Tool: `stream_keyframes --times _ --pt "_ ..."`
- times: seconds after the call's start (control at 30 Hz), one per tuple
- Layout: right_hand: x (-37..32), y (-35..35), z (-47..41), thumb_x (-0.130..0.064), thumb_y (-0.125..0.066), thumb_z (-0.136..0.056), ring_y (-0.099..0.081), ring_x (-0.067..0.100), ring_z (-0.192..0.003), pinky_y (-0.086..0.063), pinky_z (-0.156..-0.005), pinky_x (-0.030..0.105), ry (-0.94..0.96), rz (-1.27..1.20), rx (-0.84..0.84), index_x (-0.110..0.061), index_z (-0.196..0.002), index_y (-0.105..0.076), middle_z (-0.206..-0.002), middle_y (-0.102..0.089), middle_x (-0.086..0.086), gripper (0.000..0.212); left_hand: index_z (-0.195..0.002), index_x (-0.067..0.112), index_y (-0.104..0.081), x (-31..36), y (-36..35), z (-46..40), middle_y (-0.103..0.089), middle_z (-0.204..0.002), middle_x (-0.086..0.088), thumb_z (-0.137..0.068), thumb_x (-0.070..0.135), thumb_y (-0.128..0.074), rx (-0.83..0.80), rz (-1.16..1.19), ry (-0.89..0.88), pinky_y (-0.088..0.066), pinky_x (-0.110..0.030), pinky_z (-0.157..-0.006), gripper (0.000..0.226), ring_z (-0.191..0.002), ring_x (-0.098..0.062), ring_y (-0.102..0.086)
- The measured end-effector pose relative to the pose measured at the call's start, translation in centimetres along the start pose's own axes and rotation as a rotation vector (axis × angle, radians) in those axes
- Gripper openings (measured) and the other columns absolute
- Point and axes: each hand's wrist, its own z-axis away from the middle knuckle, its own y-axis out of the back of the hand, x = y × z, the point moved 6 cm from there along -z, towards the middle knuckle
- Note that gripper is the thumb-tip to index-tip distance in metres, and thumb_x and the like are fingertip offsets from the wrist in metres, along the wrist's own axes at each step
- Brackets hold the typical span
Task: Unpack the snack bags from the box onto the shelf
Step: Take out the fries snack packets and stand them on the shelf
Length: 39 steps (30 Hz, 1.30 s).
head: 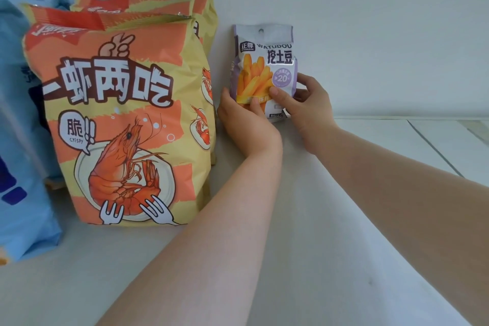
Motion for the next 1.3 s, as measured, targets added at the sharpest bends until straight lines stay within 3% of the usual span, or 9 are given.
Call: stream_keyframes --times 0.07,0.17,0.27,0.47,0.6,0.83,1.03,1.1,1.3 --pt "0.1 0.6 0.2 -0.024 -0.08 -0.081 -0.068 0.01 -0.091 -0.05 -0.068 0.014 -0.013 0.017 0.019 -0.015 -0.133 -0.053 -0.108 -0.071 0.003 0.059 -0.147 0.006 -0.029 0.3 0.1 0.4 -0.04 -0.145 -0.014 -0.095 0.017 -0.056 -0.03 -0.044 0.002 -0.028 -0.031 -0.111 0.06 -0.137 -0.026 -0.035" --pt "-0.1 1.8 1.2 -0.033 -0.079 -0.081 -0.062 0.017 -0.11 -0.049 -0.081 0.024 -0.047 0.083 0.047 -0.019 -0.135 -0.05 -0.118 -0.066 0.003 0.063 -0.149 0.002 -0.02 0.6 0.5 1.7 -0.034 -0.149 -0.017 -0.096 0.018 -0.053 -0.083 -0.104 -0.004 -0.021 -0.029 -0.112 0.064 -0.14 -0.027 -0.029" --pt "-0.3 3.2 3.6 -0.035 -0.076 -0.084 -0.06 0.017 -0.107 -0.048 -0.077 0.024 -0.08 0.169 0.062 -0.019 -0.133 -0.053 -0.12 -0.064 0.002 0.057 -0.149 0.002 -0.02 1.2 1.5 4.4 -0.034 -0.147 -0.018 -0.097 0.013 -0.051 -0.139 -0.134 -0.016 -0.023 -0.03 -0.111 0.062 -0.138 -0.028 -0.031" --pt "-2.9 9.1 12.2 -0.03 -0.071 -0.088 -0.06 0.014 -0.101 -0.044 -0.077 0.023 -0.073 0.412 0.126 -0.018 -0.125 -0.061 -0.113 -0.065 0.0 0.04 -0.142 0.016 -0.039 3.5 5.6 10.9 -0.05 -0.138 -0.006 -0.096 0.009 -0.045 -0.294 -0.274 -0.059 -0.033 -0.03 -0.101 0.046 -0.128 -0.022 -0.046" --pt "-5.0 13.3 19.7 -0.026 -0.073 -0.086 -0.057 0.011 -0.099 -0.047 -0.09 0.027 -0.004 0.634 0.089 -0.02 -0.121 -0.064 -0.111 -0.065 -0.001 0.036 -0.139 0.017 -0.044 4.9 8.4 17.0 -0.054 -0.135 -0.002 -0.093 0.005 -0.045 -0.499 -0.298 -0.183 -0.039 -0.03 -0.101 0.048 -0.124 -0.019 -0.051" --pt "-9.9 21.2 36.7 -0.028 -0.071 -0.087 -0.056 0.016 -0.112 -0.047 -0.095 0.037 -0.001 0.898 0.122 -0.025 -0.125 -0.061 -0.119 -0.064 -0.003 0.039 -0.142 0.019 -0.042 10.6 16.3 30.7 -0.053 -0.136 0.0 -0.09 0.005 -0.05 -0.847 -0.416 -0.562 -0.036 -0.031 -0.103 0.054 -0.124 -0.022 -0.047" --pt "-13.6 24.4 56.4 -0.024 -0.068 -0.088 -0.051 0.027 -0.116 -0.044 -0.083 0.035 -0.204 1.108 0.178 -0.022 -0.13 -0.058 -0.124 -0.062 0.002 0.043 -0.144 0.016 -0.04 13.2 26.4 44.6 -0.052 -0.137 -0.003 -0.091 0.008 -0.051 -1.166 -0.503 -0.756 -0.033 -0.032 -0.103 0.055 -0.124 -0.025 -0.046" --pt "-13.3 24.7 63.0 -0.027 -0.068 -0.089 -0.05 0.028 -0.117 -0.046 -0.085 0.038 -0.303 1.155 0.182 -0.02 -0.132 -0.057 -0.126 -0.061 0.003 0.045 -0.147 0.017 -0.035 12.3 29.5 49.1 -0.049 -0.14 -0.003 -0.091 0.012 -0.052 -1.271 -0.579 -0.792 -0.031 -0.032 -0.105 0.058 -0.128 -0.024 -0.044" --pt "-10.9 25.6 80.3 -0.034 -0.07 -0.087 -0.049 0.033 -0.118 -0.045 -0.086 0.039 -0.63 1.113 0.246 -0.017 -0.131 -0.057 -0.124 -0.061 0.008 0.049 -0.149 0.02 -0.029 8.8 37.5 59.8 -0.044 -0.146 -0.004 -0.095 0.019 -0.048 -1.509 -0.739 -0.715 -0.033 -0.036 -0.106 0.058 -0.131 -0.025 -0.041"
